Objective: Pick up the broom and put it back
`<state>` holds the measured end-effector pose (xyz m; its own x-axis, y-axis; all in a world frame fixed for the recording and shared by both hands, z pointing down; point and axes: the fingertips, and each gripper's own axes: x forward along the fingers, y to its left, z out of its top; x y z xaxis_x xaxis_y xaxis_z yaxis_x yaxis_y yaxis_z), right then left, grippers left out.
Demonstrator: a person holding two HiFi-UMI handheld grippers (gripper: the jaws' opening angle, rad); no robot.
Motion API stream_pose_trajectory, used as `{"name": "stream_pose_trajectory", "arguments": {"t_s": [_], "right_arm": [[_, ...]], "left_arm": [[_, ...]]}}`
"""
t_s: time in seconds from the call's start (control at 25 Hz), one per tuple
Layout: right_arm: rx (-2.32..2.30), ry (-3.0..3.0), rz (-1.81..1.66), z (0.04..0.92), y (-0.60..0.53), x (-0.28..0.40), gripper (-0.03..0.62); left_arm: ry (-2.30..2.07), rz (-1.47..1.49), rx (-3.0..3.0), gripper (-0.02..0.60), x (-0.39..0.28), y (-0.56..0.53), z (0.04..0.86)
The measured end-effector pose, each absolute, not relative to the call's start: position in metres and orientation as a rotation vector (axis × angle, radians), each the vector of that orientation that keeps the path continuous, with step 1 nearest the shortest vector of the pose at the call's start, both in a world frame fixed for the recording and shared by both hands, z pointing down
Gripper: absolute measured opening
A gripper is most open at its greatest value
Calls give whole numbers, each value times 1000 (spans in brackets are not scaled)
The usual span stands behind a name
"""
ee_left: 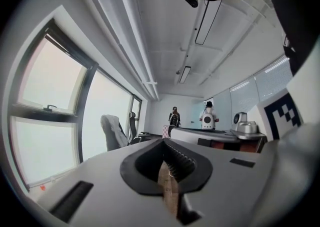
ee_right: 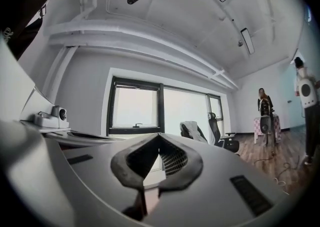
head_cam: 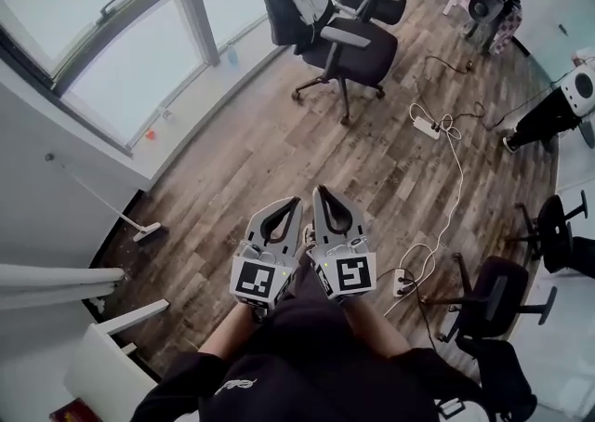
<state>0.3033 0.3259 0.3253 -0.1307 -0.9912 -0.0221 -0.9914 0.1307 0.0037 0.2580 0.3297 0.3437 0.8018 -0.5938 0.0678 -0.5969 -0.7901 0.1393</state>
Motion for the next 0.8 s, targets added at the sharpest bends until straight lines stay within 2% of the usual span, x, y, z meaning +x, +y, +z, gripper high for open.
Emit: {"name": "stream_pose_trajectory", "arguments": {"t_s": [0.24,0.56,0.68,0.8], "right_arm": [[-1890,2446,51,313,241,326,21],[-1726,2556,-62,332,159,367,21],[-1705,2676,10,349,136,352,21],[-1538,2796,98,353,123,307,21]], "left_arm": [[-1135,56,2774,2,277,244,336],[-1361,147,2643,2,294,182,346],[-1473,214,2547,2,271,172,364],[-1600,224,2441,2,232,168,378]]}}
